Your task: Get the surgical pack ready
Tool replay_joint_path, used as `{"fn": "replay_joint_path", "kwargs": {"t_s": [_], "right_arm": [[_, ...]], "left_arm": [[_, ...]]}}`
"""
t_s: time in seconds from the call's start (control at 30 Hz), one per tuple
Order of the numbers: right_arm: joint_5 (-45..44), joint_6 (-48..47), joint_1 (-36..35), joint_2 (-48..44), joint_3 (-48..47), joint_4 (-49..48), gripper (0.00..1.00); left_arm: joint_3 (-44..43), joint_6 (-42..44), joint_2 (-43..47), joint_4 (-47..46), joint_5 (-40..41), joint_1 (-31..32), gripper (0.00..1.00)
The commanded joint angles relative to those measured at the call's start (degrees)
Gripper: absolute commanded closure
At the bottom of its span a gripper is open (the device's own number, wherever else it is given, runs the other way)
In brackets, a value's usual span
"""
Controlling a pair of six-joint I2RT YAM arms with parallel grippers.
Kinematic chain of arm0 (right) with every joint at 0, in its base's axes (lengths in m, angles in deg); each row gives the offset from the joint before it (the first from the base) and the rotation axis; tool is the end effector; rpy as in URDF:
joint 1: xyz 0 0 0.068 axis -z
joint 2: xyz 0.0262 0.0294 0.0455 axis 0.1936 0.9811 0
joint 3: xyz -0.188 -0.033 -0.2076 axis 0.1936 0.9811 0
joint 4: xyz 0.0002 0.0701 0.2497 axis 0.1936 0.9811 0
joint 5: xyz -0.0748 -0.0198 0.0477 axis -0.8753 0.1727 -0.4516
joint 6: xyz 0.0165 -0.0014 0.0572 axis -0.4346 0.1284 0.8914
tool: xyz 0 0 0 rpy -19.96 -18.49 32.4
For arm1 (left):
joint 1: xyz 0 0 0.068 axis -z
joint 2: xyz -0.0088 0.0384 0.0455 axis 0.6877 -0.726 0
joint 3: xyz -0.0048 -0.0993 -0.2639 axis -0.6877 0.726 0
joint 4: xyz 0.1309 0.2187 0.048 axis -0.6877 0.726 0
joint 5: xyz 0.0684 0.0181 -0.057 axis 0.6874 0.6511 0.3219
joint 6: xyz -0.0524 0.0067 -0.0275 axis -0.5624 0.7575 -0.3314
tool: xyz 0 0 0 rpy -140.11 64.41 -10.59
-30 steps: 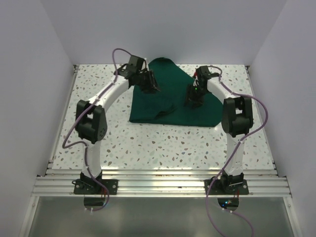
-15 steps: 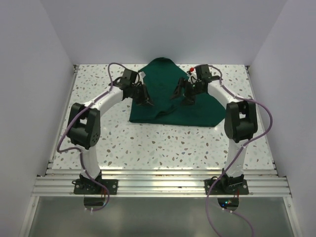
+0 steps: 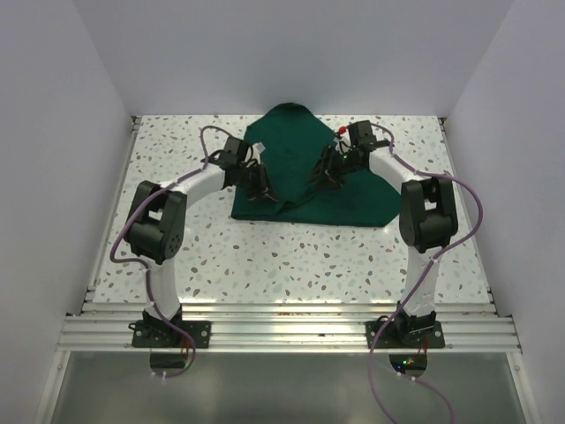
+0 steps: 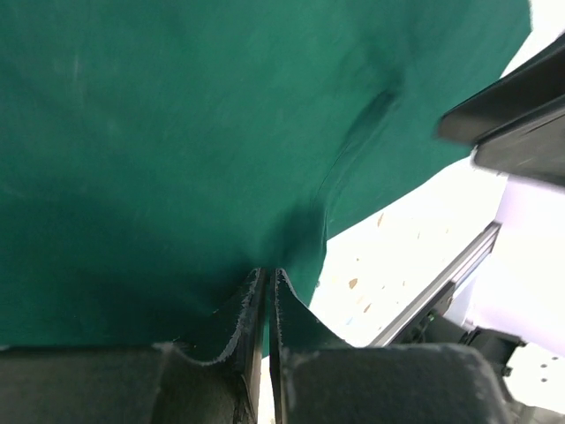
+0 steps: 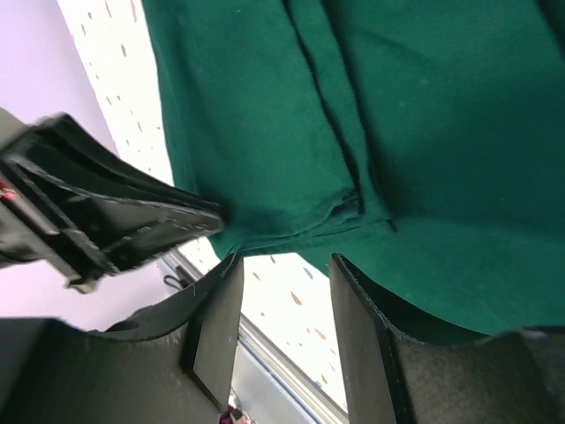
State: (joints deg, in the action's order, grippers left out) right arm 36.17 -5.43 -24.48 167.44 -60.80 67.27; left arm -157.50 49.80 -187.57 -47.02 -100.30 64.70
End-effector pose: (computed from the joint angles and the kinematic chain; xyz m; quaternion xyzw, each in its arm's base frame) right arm 0.4321 0.1303 0.2054 0.0817 0.9063 0.3989 0.1131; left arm 0.3903 -0.1758 0.1937 -0.0476 0.9200 -0.3651 0.1343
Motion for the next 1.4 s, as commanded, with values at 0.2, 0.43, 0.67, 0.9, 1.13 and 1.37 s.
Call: {"fn": "replay_joint_path", "kwargs": {"t_s": [0.2,0.43,0.67,0.9,1.13,1.37], "right_arm": [[-8.57,-3.77,7.50,-2.30,-2.21,4.23,0.48],[-26.48,-8.17,16.48,-9.49,4.01,9.16,0.29],[-37.85,-9.40,22.10,-13.47,12.56,5.20,0.23],[-41.82,-10.10,24.22,-11.19,14.93,2.13,0.20],[-44.89,-9.58,25.54,-7.50,13.80,-1.13,0.23],[-40.95,-10.63,26.33,-1.00,9.49,-1.65,0.32]], "left_arm": [[6.95,1.28,2.31,-3.02,-0.50,0.89,0.92],[2.39,1.29,3.72,-0.83,0.72,0.89,0.91],[-0.87,1.55,5.39,1.38,1.43,0.89,0.87],[1.58,2.07,7.15,1.73,2.04,0.80,0.86],[6.50,2.34,10.66,1.47,2.31,0.28,0.86],[6.95,2.78,11.10,2.34,2.05,-0.42,0.86]]}}
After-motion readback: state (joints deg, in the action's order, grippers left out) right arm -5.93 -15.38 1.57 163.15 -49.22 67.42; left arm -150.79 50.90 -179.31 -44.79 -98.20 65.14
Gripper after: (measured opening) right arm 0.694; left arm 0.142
